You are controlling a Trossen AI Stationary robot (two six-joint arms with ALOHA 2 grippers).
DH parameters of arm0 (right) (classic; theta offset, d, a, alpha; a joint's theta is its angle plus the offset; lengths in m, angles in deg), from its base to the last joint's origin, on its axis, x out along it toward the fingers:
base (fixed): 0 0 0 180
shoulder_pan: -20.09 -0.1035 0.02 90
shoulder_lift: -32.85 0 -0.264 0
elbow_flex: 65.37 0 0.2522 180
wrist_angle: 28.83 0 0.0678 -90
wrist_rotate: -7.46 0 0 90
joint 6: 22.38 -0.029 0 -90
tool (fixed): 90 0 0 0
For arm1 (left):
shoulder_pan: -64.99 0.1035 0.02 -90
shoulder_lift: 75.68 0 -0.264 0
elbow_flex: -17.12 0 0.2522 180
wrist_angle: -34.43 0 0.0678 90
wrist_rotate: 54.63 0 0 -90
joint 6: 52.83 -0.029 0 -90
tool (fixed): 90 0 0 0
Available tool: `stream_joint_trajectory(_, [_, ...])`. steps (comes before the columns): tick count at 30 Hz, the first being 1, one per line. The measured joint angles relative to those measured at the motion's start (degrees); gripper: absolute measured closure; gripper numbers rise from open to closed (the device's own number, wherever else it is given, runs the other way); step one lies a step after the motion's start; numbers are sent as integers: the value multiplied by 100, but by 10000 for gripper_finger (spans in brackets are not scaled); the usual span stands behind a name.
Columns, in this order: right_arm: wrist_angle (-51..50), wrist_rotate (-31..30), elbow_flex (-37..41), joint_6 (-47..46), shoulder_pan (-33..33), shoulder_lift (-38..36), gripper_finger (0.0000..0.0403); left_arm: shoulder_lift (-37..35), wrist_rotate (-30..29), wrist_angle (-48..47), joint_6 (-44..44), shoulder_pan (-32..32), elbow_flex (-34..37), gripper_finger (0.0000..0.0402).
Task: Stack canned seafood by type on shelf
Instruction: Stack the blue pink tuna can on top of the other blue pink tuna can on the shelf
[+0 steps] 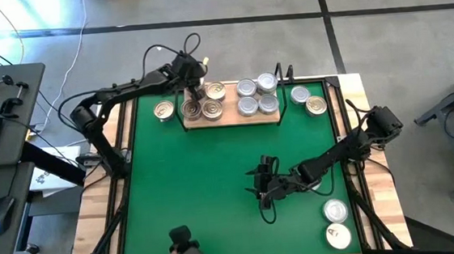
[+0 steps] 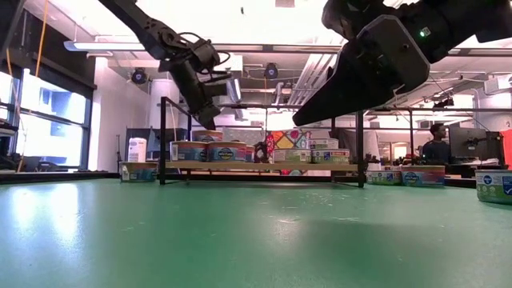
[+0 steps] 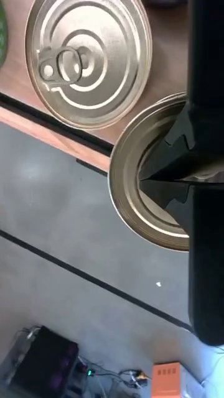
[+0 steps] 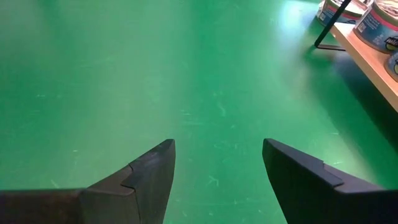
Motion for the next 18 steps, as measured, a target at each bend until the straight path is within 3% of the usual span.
stream_joint_trajectory(18, [1, 3, 0, 4, 0, 0, 165, -37, 218, -681, -129, -133, -23, 401])
